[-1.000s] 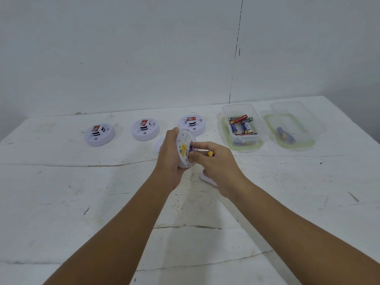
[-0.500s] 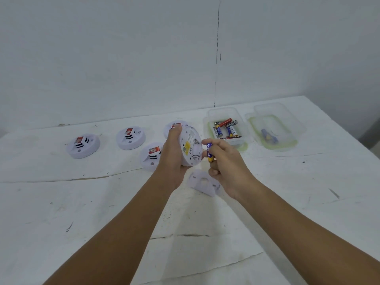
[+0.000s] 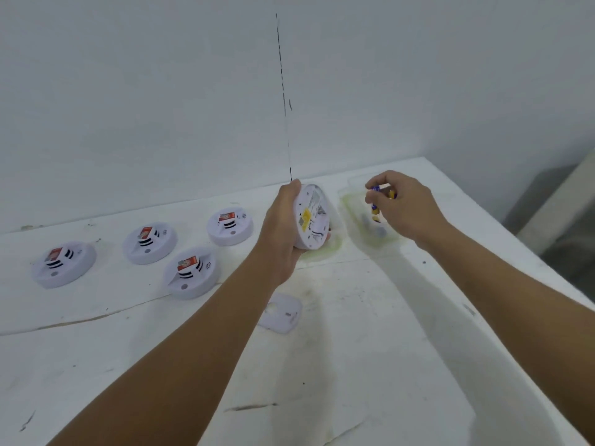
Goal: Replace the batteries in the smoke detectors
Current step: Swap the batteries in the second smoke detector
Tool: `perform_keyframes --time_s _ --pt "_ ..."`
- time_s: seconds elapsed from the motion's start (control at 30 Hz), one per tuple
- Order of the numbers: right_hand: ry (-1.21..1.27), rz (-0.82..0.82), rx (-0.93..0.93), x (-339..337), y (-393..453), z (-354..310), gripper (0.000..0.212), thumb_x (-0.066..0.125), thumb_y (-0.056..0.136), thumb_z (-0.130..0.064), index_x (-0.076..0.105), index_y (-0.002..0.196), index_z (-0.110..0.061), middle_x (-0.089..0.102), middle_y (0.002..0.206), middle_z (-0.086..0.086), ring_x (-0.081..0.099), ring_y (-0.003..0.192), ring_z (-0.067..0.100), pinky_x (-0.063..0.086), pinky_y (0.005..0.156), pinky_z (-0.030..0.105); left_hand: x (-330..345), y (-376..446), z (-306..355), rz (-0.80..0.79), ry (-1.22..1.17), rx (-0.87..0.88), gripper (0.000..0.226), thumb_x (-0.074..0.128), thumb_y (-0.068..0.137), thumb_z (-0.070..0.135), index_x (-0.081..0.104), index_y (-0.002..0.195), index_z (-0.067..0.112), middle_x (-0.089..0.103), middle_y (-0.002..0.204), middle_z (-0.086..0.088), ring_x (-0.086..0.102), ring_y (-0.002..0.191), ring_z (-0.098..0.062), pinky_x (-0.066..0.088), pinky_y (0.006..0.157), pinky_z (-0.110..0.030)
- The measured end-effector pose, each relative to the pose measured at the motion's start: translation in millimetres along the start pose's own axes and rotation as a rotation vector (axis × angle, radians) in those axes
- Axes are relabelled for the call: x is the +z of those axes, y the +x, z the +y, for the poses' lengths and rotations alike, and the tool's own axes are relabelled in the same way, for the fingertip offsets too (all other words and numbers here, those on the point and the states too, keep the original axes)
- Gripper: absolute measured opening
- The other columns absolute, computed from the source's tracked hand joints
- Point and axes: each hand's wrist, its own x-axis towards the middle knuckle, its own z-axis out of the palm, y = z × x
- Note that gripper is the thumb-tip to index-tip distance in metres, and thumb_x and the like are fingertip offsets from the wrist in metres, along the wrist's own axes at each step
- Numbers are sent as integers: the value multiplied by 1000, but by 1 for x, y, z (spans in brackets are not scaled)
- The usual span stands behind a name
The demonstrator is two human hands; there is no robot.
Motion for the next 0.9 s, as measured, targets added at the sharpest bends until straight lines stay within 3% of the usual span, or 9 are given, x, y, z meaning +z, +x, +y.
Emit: perform_keyframes --time_s 0.1,0.3,0.5,0.63,0.73,0.83,0.9 --pt "-185 -71 -14 -7 24 14 9 64 99 -23 71 105 -23 73 96 -2 70 86 12 43 59 15 10 6 1 10 2 -2 57 60 94 56 64 135 15 72 126 -15 74 105 -34 62 86 -48" --pt "-461 -191 -37 -3 57 28 11 67 97 -22 75 104 -19 64 103 -3 66 92 21 44 67 29 18 13 4 18 16 4 50 58 99 53 63 134 19 73 124 -11 76 96 -28 62 78 -40" --pt "-553 -276 -22 1 74 35 13 69 97 -19 74 109 -17 70 108 3 71 91 25 56 80 33 19 13 7 39 41 9 49 55 100 53 64 135 20 75 122 -10 75 106 -29 62 88 -45" --pt "-592 -315 -20 1 79 36 23 70 96 -19 74 118 -15 67 113 3 61 98 20 49 82 29 18 11 10 39 52 8 47 53 101 53 65 133 21 76 120 -8 75 105 -26 63 83 -40" --pt "-606 -307 -30 2 80 34 23 67 97 -19 74 118 -15 67 120 3 59 103 20 51 85 31 16 11 9 44 59 11 47 52 101 55 65 133 23 76 120 -7 75 107 -25 60 94 -44" --pt "-573 -285 -13 3 80 30 19 59 99 -16 75 106 -9 71 115 4 57 95 18 50 80 31 12 11 9 48 42 11 46 52 101 54 66 131 22 77 117 -7 75 106 -26 62 86 -42" --pt "-488 -283 51 3 79 27 27 52 97 -13 71 108 3 72 111 17 56 87 22 47 77 33 10 12 9 42 21 10 44 52 102 53 68 128 21 79 112 -6 75 102 -25 61 84 -41"
